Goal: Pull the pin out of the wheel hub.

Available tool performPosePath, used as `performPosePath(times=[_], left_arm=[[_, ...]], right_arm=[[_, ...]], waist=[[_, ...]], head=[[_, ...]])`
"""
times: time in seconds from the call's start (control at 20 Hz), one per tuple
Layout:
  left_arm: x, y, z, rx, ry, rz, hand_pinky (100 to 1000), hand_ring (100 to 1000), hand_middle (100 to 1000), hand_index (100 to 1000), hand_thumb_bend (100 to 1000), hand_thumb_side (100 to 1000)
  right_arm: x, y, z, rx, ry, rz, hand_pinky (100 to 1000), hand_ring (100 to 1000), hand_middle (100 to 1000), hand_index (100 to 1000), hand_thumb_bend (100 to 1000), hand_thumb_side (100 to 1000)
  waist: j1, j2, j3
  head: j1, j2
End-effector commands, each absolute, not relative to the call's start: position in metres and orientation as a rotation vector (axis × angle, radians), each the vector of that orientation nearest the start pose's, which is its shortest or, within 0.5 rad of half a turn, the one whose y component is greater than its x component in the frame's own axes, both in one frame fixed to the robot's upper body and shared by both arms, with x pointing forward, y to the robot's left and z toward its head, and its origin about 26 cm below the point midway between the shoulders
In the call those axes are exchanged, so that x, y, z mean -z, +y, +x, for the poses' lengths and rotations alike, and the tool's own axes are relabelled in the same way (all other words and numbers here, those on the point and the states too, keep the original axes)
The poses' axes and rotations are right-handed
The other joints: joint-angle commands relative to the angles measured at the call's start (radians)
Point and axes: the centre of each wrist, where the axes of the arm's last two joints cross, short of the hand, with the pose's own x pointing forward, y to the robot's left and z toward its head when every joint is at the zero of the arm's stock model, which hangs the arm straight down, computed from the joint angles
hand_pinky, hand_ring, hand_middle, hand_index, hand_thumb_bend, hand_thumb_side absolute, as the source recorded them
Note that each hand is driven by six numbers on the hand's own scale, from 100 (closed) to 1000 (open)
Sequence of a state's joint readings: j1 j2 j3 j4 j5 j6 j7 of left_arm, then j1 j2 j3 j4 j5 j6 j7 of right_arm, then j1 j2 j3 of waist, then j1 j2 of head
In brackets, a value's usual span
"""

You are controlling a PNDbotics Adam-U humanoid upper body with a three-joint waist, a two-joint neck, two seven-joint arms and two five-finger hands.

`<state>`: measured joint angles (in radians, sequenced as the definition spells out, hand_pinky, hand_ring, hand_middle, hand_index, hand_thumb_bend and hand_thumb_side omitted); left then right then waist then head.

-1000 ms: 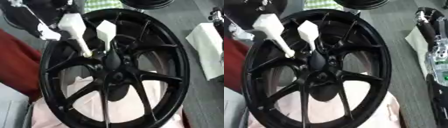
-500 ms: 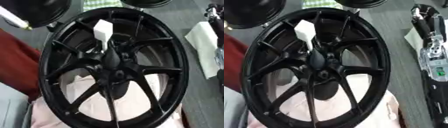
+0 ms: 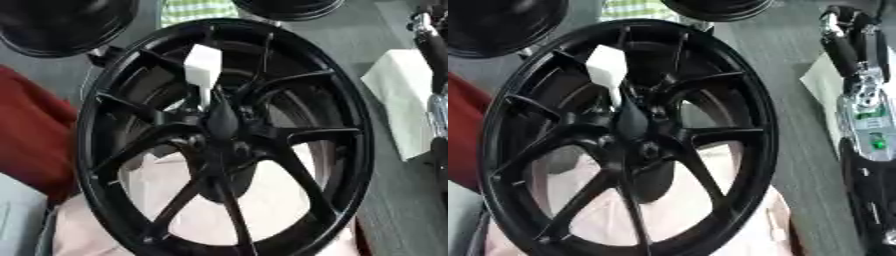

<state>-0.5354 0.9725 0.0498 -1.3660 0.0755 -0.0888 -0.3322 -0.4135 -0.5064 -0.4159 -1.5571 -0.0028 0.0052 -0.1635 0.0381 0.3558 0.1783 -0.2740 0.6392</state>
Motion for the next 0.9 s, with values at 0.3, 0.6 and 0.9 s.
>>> performPosePath(times=[0.3, 0.6, 0.9], left_arm=[[-0.245, 0.462, 0.342, 0.796, -1.724, 0.694, 695, 719, 687, 840, 100, 858], [-0.245, 0.438, 0.339, 0.715, -1.880, 0.581, 673, 683, 637, 804, 100, 839], [-0.244, 0.424, 0.336, 0.664, -1.935, 0.535, 666, 667, 616, 788, 100, 812]], right_arm=[[-0.220, -0.429, 0.333, 0.137, -2.082, -0.760, 879, 743, 678, 737, 100, 560], [-0.221, -0.425, 0.335, 0.131, -2.090, -0.744, 880, 743, 678, 737, 100, 560], [-0.221, -0.423, 0.335, 0.122, -2.094, -0.738, 880, 743, 678, 738, 100, 559]], waist=[[-0.018, -0.032, 0.005], [-0.024, -0.036, 0.010], [-0.026, -0.037, 0.012]], head=[[-0.001, -0.027], [-0.002, -0.028], [-0.002, -0.028]])
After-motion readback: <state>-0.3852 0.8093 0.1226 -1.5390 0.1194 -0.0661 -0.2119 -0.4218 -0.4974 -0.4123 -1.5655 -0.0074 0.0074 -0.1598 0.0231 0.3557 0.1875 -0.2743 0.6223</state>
